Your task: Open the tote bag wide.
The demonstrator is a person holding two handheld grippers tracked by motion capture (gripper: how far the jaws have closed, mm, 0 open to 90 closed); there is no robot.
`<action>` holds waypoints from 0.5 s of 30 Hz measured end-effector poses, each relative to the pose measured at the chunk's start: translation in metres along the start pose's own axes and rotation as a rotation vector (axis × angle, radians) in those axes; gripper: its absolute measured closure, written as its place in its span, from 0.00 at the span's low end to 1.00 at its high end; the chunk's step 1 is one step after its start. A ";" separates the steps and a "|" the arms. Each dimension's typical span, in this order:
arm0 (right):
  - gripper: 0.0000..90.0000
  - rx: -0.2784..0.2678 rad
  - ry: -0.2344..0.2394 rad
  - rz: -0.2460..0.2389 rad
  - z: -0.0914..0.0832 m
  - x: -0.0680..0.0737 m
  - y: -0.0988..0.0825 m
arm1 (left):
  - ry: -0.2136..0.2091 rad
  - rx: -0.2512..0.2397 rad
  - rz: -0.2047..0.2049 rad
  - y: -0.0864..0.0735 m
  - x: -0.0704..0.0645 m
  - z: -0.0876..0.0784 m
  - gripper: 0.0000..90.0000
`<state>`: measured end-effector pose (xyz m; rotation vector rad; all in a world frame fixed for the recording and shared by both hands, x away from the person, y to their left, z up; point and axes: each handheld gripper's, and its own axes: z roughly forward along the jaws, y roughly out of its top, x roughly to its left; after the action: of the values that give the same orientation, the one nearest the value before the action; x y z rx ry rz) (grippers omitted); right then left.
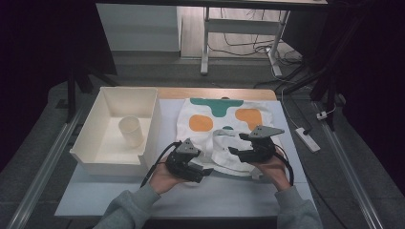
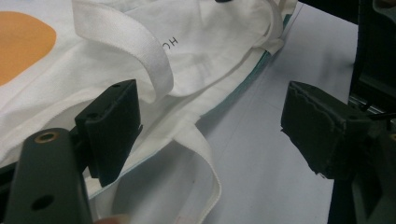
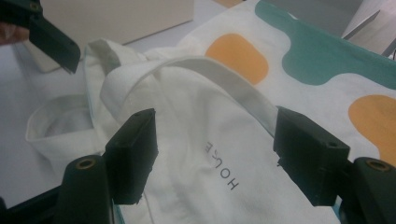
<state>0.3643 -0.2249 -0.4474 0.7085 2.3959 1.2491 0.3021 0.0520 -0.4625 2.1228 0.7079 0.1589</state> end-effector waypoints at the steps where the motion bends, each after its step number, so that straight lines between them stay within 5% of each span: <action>1: 0.34 0.000 0.000 0.000 0.000 0.000 0.000 | 0.000 0.000 0.000 0.000 0.000 0.000 0.22; 7: 0.34 0.029 0.009 -0.021 0.006 0.006 -0.001 | 0.005 0.002 0.001 -0.001 0.001 0.001 0.22; 15: 0.35 0.135 0.026 -0.086 0.029 0.019 -0.007 | -0.003 0.009 0.007 -0.003 0.001 0.003 0.22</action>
<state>0.3624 -0.1984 -0.4704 0.6232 2.5215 1.0774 0.3026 0.0518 -0.4666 2.1338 0.7007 0.1566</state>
